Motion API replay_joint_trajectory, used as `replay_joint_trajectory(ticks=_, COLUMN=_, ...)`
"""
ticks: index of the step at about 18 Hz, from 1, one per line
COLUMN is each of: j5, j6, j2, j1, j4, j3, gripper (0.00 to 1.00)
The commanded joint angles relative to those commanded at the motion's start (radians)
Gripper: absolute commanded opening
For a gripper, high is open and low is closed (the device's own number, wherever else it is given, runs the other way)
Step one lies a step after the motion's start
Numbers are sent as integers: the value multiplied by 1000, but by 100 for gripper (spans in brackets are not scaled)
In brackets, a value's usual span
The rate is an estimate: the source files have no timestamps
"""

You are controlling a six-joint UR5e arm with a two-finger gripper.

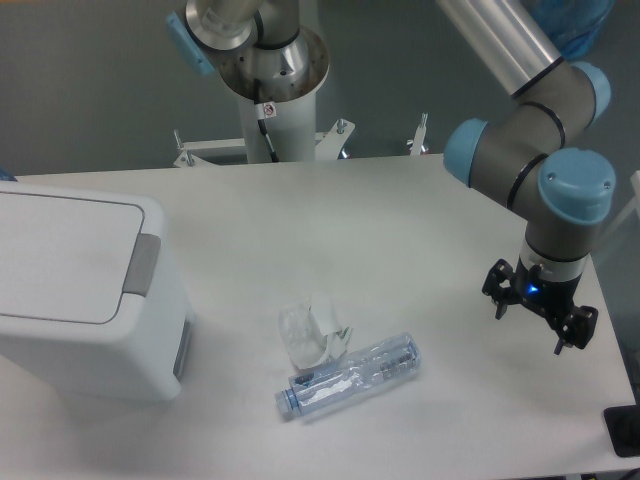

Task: Open the trash can

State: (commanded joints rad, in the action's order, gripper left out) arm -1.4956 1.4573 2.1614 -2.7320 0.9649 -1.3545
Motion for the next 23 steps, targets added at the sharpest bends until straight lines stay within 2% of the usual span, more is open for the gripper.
replay_joint_trajectory(ticks=11, j5=-5, j6=-44, j2=-3, j1=17, j4=-5, j3=-2, gripper=100)
replay_joint_trajectory(ticks=13, j5=5, j6=-98, j2=-11, j1=12, j4=-9, j3=-24, gripper=100)
replay_joint_trajectory(ticks=15, j5=12, j6=-109, j2=-44, j1=12, j4=-11, j3=-57, gripper=100)
replay_joint_trajectory(ticks=17, j5=38, j6=-164, j2=-60, j1=17, j4=-6, j3=-63, gripper=100)
replay_joint_trajectory(ticks=19, j5=78, j6=-251, j2=-69, j1=23, j4=-8, j3=-95, gripper=100)
replay_joint_trajectory(ticks=21, j5=124, j6=-268, j2=-110, j1=25, j4=-12, j3=-126, gripper=100)
replay_joint_trajectory(ticks=23, j5=204, j6=-275, j2=-120, j1=22, j4=-12, j3=-135, gripper=100)
